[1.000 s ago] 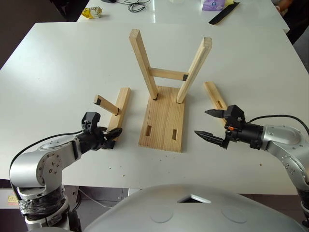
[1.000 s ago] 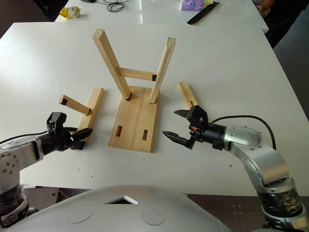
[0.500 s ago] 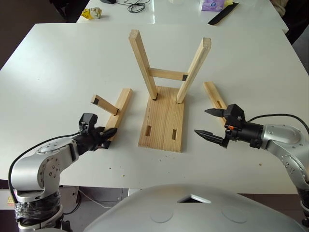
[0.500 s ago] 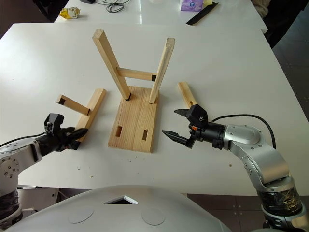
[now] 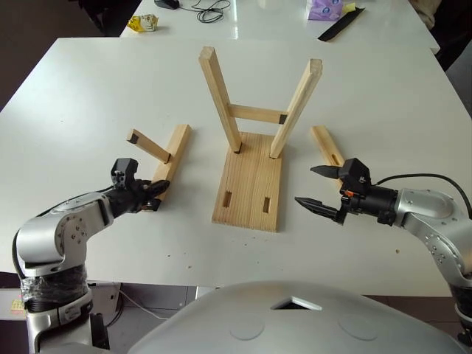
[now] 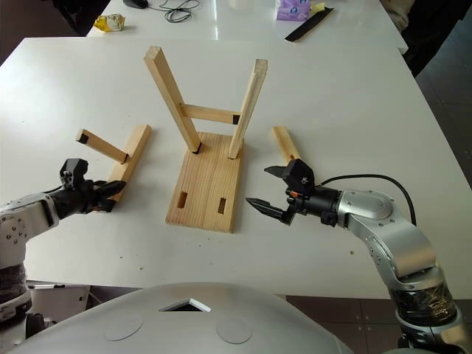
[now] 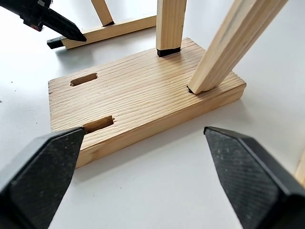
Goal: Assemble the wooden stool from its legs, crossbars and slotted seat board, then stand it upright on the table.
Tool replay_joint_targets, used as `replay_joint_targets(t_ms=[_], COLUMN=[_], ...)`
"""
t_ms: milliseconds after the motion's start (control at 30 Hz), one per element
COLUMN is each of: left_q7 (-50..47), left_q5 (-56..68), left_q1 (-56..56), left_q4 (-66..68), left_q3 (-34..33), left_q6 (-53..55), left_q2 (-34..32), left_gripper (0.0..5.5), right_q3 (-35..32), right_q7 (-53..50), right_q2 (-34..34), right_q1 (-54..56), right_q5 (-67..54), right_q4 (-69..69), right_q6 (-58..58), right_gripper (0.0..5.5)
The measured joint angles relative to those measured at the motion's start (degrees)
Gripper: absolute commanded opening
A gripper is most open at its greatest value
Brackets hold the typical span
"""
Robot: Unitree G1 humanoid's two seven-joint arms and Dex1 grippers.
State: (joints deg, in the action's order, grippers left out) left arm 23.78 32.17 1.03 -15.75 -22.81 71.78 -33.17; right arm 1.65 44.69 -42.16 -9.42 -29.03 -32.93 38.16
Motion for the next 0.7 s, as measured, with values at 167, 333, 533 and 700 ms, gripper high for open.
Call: replay_joint_targets(t_ms=[167, 333, 533, 700], left_q7=[0.0, 1.4, 6.1, 10.5], left_q5=[0.5, 3.4, 16.6, 35.9], left_q1=[-12.9, -18.1, -27.9, -34.7], left_q4=[8.0, 6.6, 1.8, -0.2], left_q3=[-5.5, -7.8, -11.7, -12.9], left_q6=[-1.7, -7.5, -13.7, -11.2], left_q2=[-3.0, -2.1, -0.4, -0.5], left_gripper=[2.05, 2.05, 2.05, 2.05], right_q3=[0.1, 0.1, -3.5, -8.6], right_q7=[0.5, 1.9, 4.9, 9.4], right_q2=[-0.1, -0.8, -1.2, -1.3], right_q1=[1.9, 3.6, 8.1, 11.2], right_q5=[0.3, 0.3, -4.2, -13.3], right_q4=[1.8, 2.9, 5.8, 7.4], right_q6=[-0.2, -0.7, 0.8, 3.8], right_gripper=[4.61, 4.61, 4.61, 4.61])
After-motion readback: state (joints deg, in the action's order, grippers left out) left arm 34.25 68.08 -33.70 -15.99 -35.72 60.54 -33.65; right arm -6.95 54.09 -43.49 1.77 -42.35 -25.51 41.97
